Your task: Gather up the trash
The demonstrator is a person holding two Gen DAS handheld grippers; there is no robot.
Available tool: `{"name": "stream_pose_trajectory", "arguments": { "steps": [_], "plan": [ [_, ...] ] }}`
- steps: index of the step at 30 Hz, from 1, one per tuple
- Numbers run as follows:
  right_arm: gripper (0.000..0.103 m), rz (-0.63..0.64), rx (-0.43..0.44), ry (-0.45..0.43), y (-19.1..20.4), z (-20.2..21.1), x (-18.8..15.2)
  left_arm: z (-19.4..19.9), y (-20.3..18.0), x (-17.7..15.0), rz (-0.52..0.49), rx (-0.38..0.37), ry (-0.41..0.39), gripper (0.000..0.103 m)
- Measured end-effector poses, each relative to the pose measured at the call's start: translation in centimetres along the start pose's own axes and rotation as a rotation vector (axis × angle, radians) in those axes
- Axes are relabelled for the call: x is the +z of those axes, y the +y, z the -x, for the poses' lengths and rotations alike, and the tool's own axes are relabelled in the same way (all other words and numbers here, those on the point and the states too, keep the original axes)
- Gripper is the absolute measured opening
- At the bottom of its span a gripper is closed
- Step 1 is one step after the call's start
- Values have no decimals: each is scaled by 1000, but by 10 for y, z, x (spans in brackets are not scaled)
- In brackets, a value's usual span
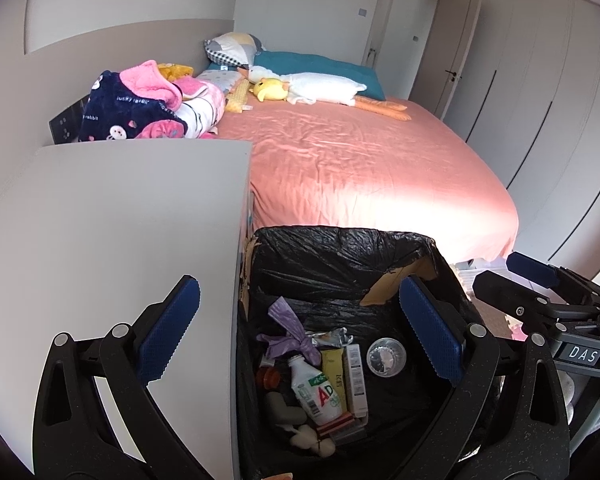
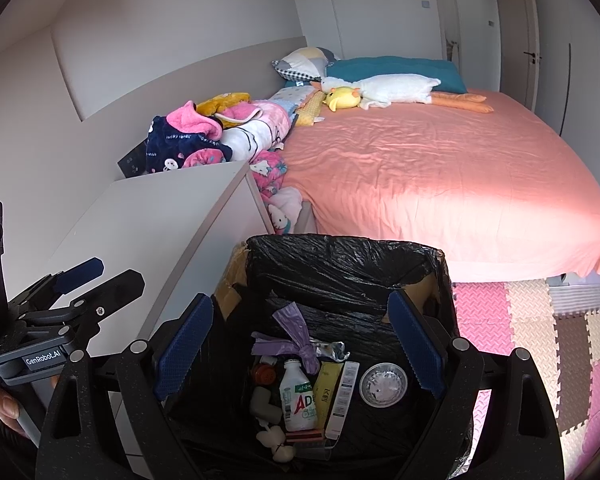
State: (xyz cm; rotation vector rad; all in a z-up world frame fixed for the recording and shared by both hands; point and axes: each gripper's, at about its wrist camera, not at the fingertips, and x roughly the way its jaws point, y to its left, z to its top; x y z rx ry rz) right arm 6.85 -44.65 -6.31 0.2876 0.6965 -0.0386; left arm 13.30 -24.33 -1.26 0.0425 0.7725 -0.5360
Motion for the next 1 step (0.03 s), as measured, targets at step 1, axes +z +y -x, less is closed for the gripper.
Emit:
{"name": "stream_pose_trajectory", "arguments": {
  "steps": [1],
  "plan": [
    [89, 0, 0, 0, 1, 0, 0, 0, 0, 0, 0, -2, 3, 97]
  ]
}}
